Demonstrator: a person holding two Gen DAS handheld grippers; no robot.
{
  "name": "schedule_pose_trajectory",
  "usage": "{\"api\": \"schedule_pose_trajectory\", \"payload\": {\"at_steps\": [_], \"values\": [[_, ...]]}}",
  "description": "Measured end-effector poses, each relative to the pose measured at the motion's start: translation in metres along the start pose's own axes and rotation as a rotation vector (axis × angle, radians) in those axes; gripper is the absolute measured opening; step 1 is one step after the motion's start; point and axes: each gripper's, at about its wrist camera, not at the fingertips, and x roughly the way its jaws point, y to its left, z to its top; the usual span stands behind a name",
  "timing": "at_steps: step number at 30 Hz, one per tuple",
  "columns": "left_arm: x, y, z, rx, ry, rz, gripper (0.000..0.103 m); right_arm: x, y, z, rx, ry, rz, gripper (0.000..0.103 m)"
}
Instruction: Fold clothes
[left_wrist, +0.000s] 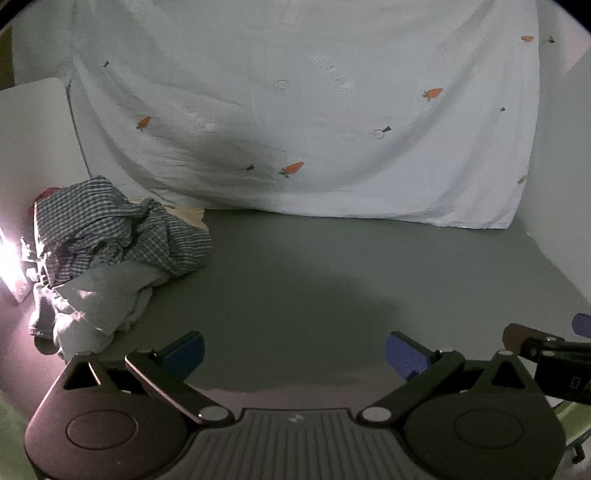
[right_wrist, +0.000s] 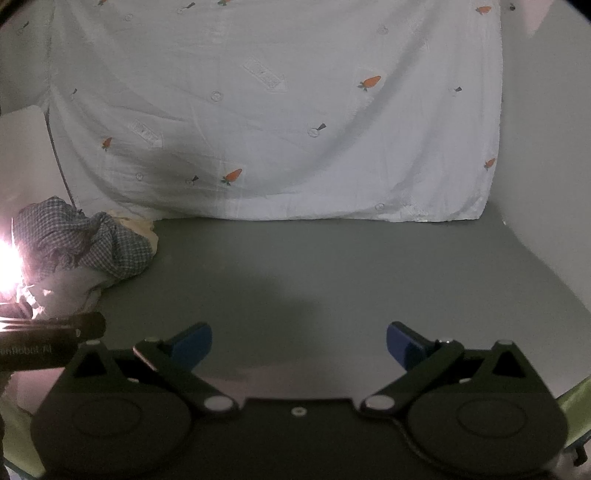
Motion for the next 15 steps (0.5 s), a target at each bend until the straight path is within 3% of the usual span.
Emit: {"api": "schedule_pose_trajectory", "payload": {"at_steps": [15], "values": [[0.0028, 0.0016, 0.0057, 0.009, -0.014, 0.004, 0.103, 0.0086, 0.0067, -0.0026, -0.055, 0.01, -0.003, 0.102]]}}
